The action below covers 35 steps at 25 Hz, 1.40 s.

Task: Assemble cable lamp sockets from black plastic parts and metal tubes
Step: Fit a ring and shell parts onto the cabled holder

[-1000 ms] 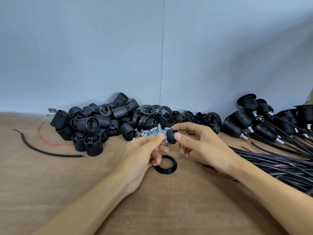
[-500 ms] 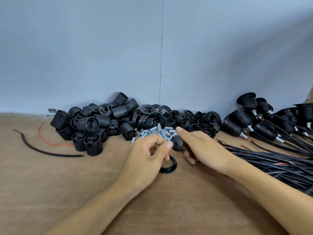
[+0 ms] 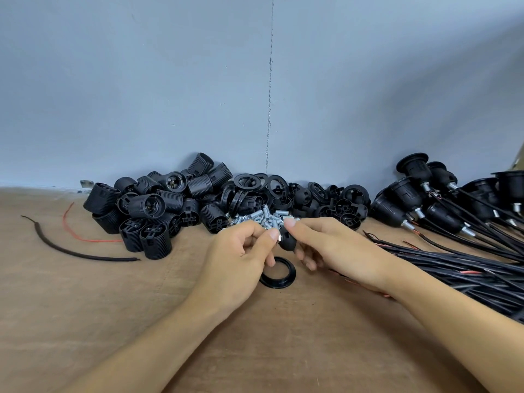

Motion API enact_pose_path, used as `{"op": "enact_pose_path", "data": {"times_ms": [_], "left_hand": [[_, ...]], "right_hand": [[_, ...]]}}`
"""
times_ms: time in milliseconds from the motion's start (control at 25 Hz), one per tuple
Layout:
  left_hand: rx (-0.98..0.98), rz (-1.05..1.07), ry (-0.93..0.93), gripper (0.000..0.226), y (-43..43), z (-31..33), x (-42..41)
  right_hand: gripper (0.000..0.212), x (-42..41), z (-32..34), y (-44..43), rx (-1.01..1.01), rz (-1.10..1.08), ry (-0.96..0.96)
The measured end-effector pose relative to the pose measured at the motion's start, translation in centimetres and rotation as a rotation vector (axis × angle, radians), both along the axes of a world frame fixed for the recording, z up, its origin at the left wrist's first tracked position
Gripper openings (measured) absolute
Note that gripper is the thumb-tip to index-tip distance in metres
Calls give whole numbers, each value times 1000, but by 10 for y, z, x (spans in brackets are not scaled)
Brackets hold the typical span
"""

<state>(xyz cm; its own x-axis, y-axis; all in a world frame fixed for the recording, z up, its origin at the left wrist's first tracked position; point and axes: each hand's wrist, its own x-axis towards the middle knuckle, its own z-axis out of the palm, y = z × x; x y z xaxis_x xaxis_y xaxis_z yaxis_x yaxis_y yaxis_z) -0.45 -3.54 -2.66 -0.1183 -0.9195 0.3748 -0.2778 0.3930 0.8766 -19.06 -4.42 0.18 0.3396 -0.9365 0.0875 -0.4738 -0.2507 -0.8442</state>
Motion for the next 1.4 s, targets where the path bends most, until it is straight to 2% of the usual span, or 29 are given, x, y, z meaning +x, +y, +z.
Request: {"op": "enact_pose_path", "data": {"times_ms": [160, 280, 360, 440, 600, 640, 720, 800, 880, 1000, 1040, 1120, 1240, 1320, 1400], "left_hand": [[-115, -3, -54, 26, 4, -2, -6], [-180, 17, -72, 18, 7, -5, -9], [-154, 16, -37, 8, 7, -5, -9], [-137, -9, -80, 33, 7, -5, -9], [-209, 16, -182, 40, 7, -5, -10], [-203, 42, -183, 41, 6, -6, -10], [-181, 77, -177, 40, 5, -7, -10], [-195, 73, -207, 42, 6, -7, -11], [-216, 49, -244, 45, 7, -7, -12], [-222, 45, -279, 42, 8, -7, -13], [-228, 51, -279, 42, 8, -8, -13], [-246, 58, -279, 41, 7, -9, -13], [-225, 51, -175, 38, 4, -8, -12], [-142, -9, -86, 40, 3, -7, -12], [-91, -61, -53, 33, 4, -5, -14]], "right_hand": [[75, 0, 4, -1, 22, -91, 121], [69, -1, 10, -1, 20, -86, 150], [59, -5, 16, -1, -7, -68, 131], [53, -7, 23, 1, -32, -44, 168], [52, -13, 33, 1, -28, -87, 197], [46, -19, 39, 0, -42, -114, 272], [25, -33, 52, 0, -26, -94, 549], [13, -40, 57, 3, 106, -17, 774], [14, -37, 50, 4, 173, 6, 893], [15, -33, 40, 0, 85, -37, 950], [13, -32, 39, -1, 47, -48, 907], [3, -29, 37, -3, -74, -99, 700], [7, -15, 31, -3, -276, -224, 222], [4, -3, 25, 2, -268, -196, -38], [7, 6, 19, 7, -230, -166, -156]]}}
